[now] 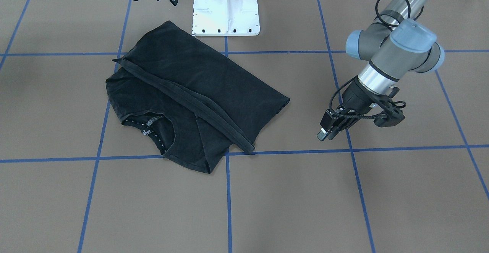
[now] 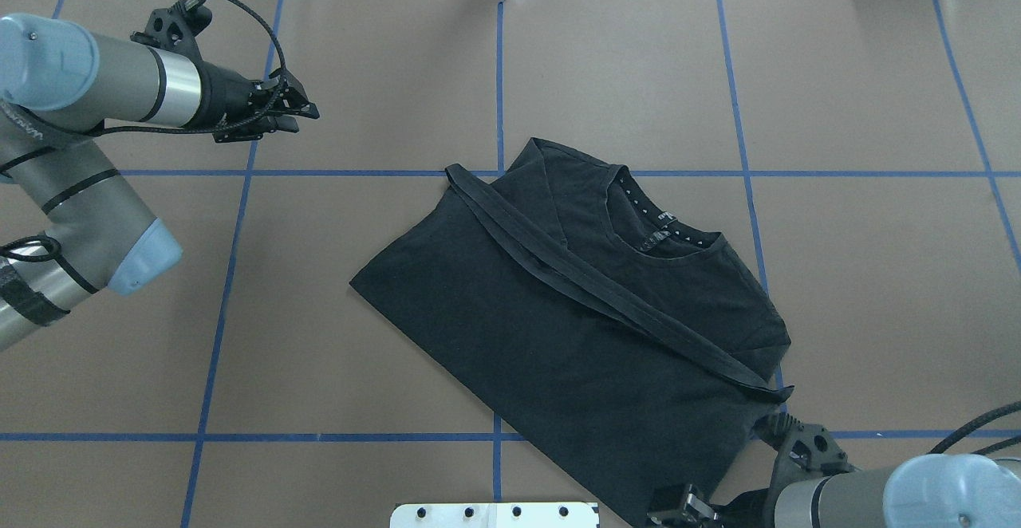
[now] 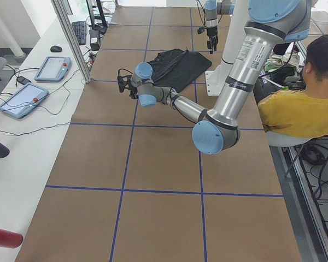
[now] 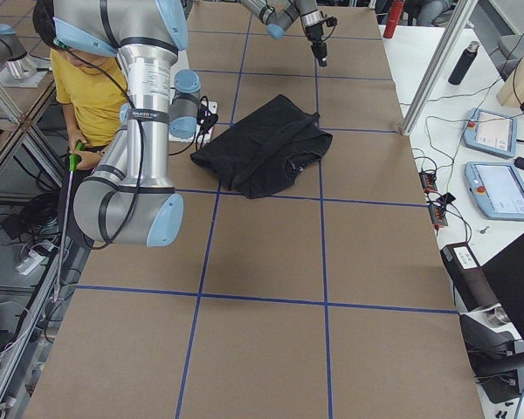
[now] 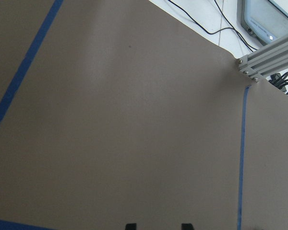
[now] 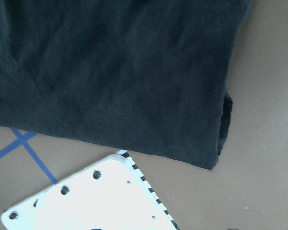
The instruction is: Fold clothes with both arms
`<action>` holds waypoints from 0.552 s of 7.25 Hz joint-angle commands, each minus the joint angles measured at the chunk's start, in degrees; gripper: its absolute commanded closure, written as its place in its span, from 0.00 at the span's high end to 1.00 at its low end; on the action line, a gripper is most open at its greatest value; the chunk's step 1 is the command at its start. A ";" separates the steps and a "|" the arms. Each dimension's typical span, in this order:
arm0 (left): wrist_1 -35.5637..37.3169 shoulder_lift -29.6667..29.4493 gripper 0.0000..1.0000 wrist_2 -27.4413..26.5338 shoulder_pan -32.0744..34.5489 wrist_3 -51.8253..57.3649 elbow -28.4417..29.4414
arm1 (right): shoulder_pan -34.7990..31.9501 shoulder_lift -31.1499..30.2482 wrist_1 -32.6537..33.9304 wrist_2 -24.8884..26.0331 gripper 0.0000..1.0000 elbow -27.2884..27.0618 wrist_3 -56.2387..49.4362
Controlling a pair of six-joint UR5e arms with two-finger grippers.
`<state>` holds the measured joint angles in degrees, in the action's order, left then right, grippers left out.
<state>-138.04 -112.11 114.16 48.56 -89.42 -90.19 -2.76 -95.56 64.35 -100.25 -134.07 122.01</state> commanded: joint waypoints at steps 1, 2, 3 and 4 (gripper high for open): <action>0.23 2.51 0.52 -1.91 -6.34 -1.10 -1.30 | -6.45 1.77 0.07 -0.04 1.00 -0.93 -0.46; 0.31 2.52 0.54 -3.84 -9.77 -1.63 -1.39 | -8.65 2.21 0.07 0.05 1.00 -0.85 -0.64; 0.31 3.82 0.54 -4.20 -12.33 -4.59 -1.74 | -10.58 3.17 0.07 0.14 1.00 -0.41 -0.72; 0.40 5.14 0.60 -4.47 -13.75 -4.97 -4.09 | -10.86 4.57 0.16 0.83 1.00 0.46 -2.55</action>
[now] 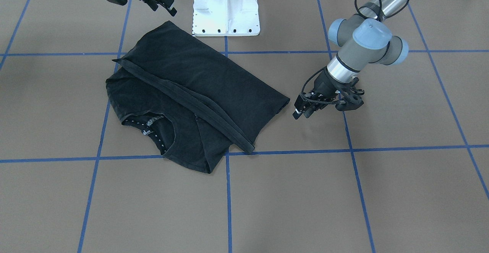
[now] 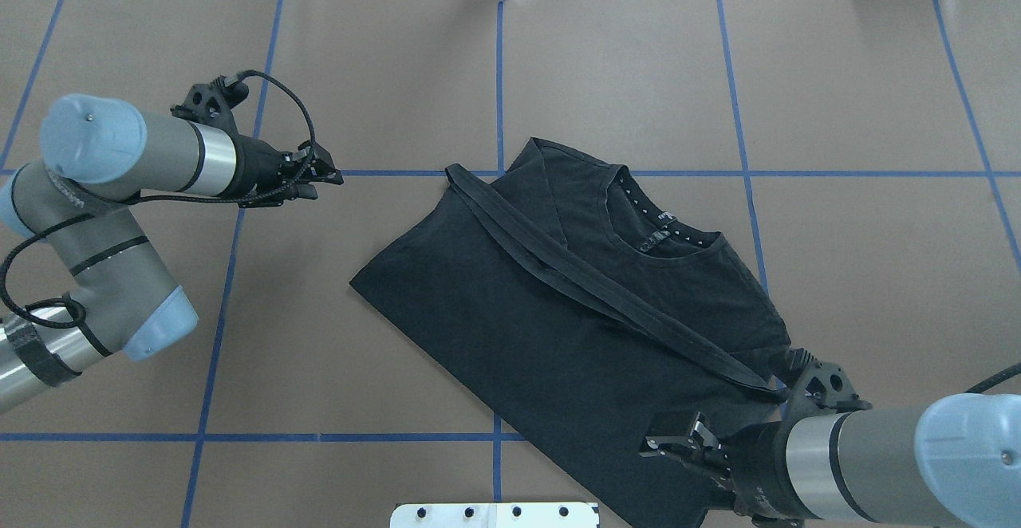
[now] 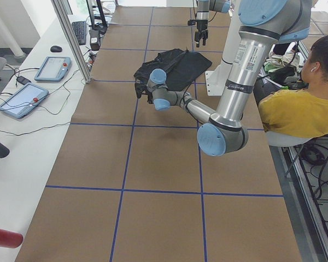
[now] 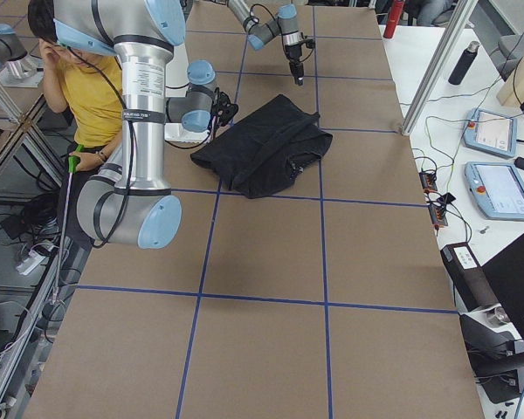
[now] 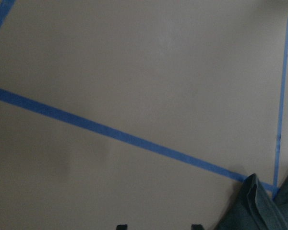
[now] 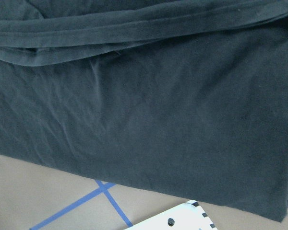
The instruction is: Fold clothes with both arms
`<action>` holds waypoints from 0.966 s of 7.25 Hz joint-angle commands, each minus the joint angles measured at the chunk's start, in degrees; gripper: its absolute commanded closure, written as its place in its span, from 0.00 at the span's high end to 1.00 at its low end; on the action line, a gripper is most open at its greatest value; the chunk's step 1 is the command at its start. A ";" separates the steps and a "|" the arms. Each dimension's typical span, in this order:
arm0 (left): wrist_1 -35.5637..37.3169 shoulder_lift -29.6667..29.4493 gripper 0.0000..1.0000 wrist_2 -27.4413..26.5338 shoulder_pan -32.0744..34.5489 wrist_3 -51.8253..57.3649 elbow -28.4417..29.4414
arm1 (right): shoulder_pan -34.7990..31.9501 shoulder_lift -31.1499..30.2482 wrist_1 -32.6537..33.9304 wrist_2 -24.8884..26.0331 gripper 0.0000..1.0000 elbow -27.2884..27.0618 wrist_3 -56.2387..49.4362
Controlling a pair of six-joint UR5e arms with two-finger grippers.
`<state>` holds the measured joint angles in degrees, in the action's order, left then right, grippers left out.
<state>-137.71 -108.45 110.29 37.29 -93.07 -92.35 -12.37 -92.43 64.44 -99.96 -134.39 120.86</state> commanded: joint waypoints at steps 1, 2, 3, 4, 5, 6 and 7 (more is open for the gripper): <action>0.08 2.61 0.61 -1.13 -4.05 -2.63 -2.66 | -1.95 1.63 0.07 0.73 1.00 1.32 -1.77; 0.08 2.71 0.61 -2.70 -5.72 -2.90 -2.58 | -2.13 1.72 0.07 0.82 1.00 1.32 -1.77; 0.08 2.71 0.61 -2.71 -6.08 -2.91 -2.40 | -2.13 1.64 0.07 1.08 1.00 1.32 -1.77; 0.08 2.71 0.60 -3.06 -7.13 -2.91 -2.05 | -2.22 1.64 0.07 1.09 1.00 1.32 -1.77; 0.08 2.71 0.58 -3.07 -7.14 -2.91 -2.14 | -2.22 1.64 0.07 1.00 1.00 1.41 -1.77; 0.08 2.71 0.52 -3.07 -7.14 -2.91 -2.05 | -2.31 1.64 0.07 1.00 1.00 1.58 -1.77; 0.08 2.71 0.35 -3.07 -7.23 -3.69 -2.05 | -2.31 1.64 0.07 1.00 1.00 1.59 -1.77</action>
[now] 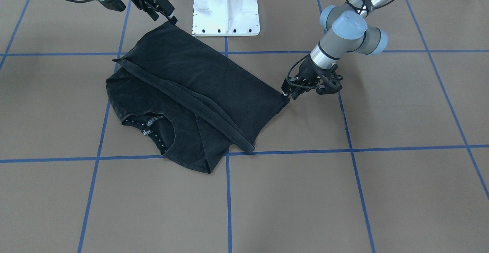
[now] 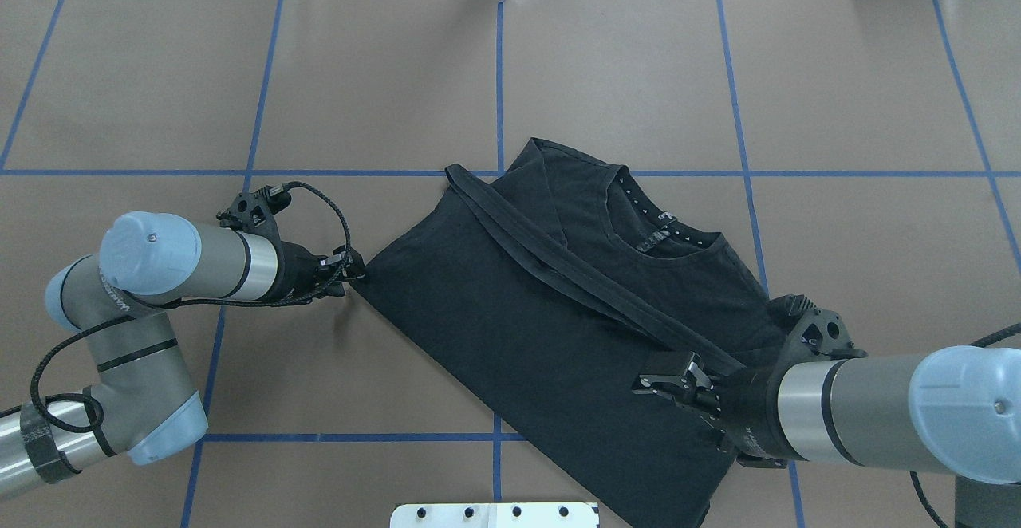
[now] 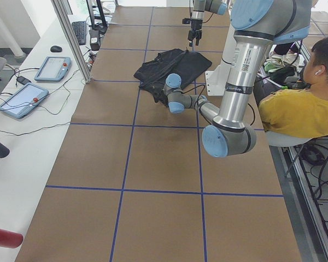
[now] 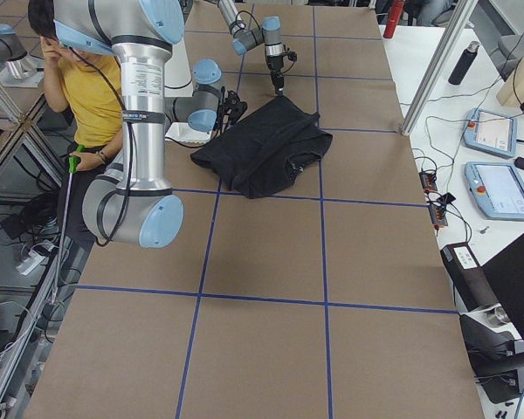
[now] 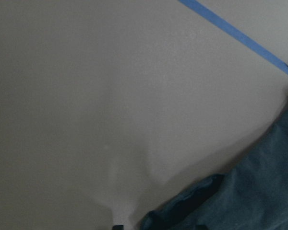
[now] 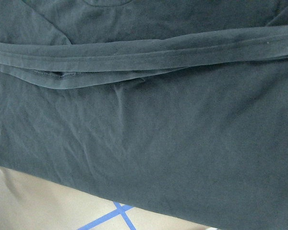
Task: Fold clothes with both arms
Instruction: 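Grasp the shirt's other corner with the left gripper and pull it outward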
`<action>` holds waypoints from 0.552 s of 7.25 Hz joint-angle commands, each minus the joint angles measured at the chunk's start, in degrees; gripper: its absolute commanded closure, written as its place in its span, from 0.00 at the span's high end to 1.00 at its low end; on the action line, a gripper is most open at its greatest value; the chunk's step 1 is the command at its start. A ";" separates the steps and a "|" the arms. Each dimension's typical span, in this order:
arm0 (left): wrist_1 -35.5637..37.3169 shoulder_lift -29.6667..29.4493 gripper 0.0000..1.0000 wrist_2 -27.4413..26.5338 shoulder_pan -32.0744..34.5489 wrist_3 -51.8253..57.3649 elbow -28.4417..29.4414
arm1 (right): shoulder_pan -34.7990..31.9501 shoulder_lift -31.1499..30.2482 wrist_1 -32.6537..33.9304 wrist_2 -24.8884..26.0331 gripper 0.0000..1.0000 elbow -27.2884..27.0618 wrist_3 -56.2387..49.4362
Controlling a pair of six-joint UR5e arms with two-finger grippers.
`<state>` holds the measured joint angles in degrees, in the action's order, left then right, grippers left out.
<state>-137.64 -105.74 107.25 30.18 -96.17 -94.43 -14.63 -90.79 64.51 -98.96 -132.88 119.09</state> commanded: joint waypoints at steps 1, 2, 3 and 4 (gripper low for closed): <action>0.00 0.00 0.18 -0.03 -0.12 -1.12 0.21 | -0.13 0.00 0.00 -0.01 1.00 0.07 0.00; 0.00 0.00 0.01 -0.03 -0.12 -1.21 0.04 | -0.22 -0.09 0.00 -0.01 1.00 0.16 0.00; 0.00 -0.08 0.00 -0.03 -0.12 -1.30 -0.31 | -0.22 -0.09 0.00 -0.01 1.00 0.16 0.00; 0.00 0.09 0.00 -0.03 -0.04 -1.39 -0.57 | -0.31 -0.09 0.00 -0.01 1.00 0.16 0.00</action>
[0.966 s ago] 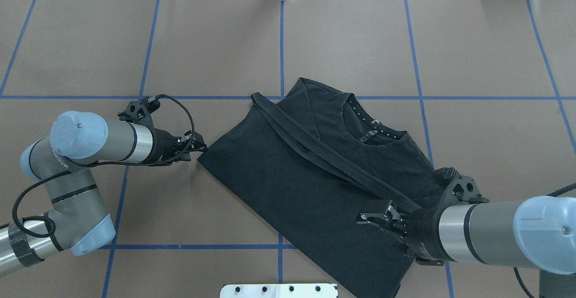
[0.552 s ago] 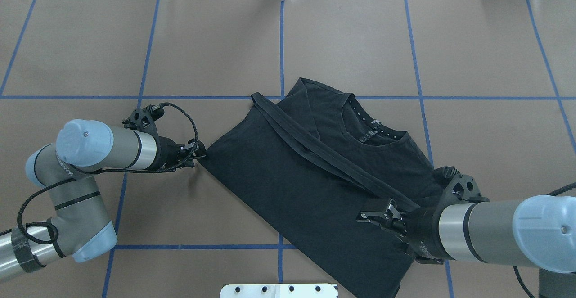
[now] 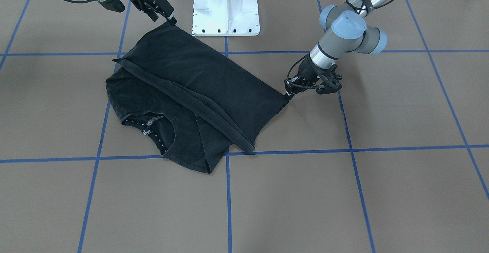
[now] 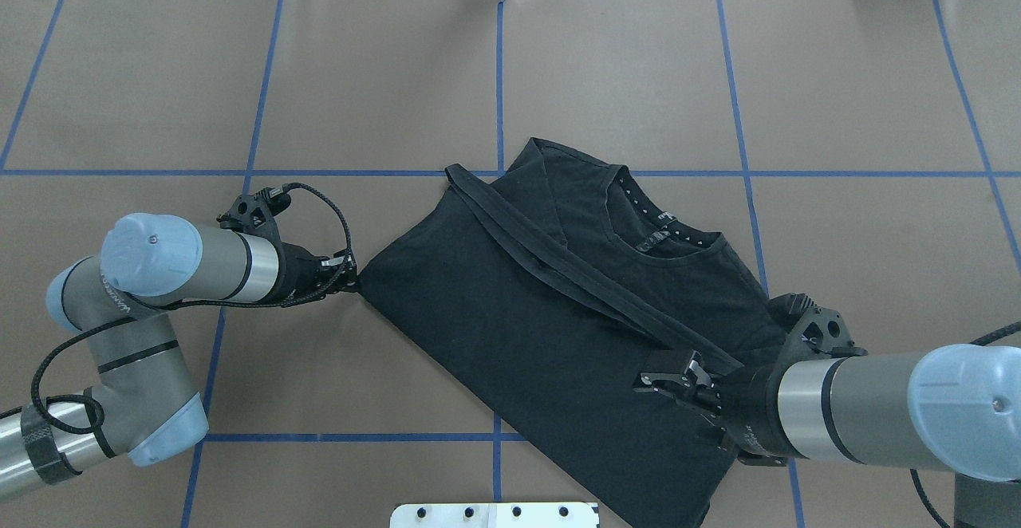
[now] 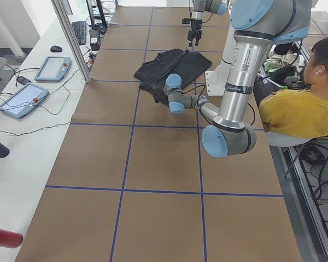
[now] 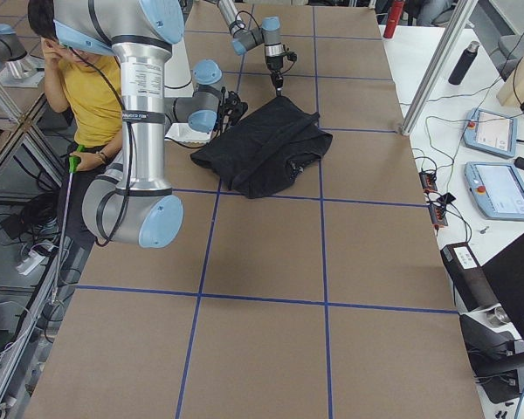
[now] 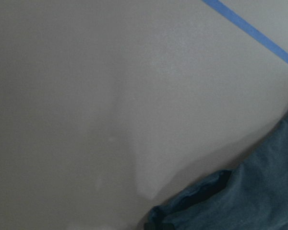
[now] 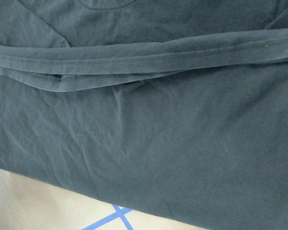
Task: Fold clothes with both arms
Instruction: 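Grasp the shirt's other corner with the left gripper and pull it outward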
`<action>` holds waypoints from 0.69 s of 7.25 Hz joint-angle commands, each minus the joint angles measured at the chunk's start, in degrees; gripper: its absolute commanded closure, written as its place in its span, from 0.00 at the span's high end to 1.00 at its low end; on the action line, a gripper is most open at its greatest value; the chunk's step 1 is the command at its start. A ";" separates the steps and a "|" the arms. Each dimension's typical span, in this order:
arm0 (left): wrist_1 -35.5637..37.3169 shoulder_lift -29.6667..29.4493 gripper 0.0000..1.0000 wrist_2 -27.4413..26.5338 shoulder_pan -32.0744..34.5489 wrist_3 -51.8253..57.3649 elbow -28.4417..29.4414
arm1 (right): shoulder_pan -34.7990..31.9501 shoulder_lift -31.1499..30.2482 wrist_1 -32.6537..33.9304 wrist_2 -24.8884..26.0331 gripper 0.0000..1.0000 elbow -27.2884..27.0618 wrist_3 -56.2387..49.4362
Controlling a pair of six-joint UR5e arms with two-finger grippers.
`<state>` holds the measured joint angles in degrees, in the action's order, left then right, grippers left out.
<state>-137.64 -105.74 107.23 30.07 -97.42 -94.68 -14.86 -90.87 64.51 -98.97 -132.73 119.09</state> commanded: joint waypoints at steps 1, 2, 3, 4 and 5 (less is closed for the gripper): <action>-0.09 -0.07 0.00 0.00 0.25 -0.13 -0.41 | -0.26 -0.01 0.00 0.00 1.00 0.11 0.00; -0.09 0.10 0.00 0.00 0.51 -0.13 -1.72 | -0.43 -0.01 0.00 0.00 1.00 0.11 0.00; -0.09 0.10 0.00 0.00 1.12 -0.05 -2.51 | -0.87 -0.01 0.00 0.00 1.00 0.11 0.00; -0.09 0.01 0.00 0.00 2.70 0.74 -2.00 | -1.39 -0.01 0.00 0.00 1.00 0.11 0.00; -0.09 -0.08 0.00 0.00 4.80 4.14 -1.21 | -1.57 -0.01 0.00 -0.17 1.00 -0.07 -0.17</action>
<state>-137.73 -105.73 107.23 32.66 -96.17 -96.52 -16.06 -90.88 64.51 -99.00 -132.66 119.05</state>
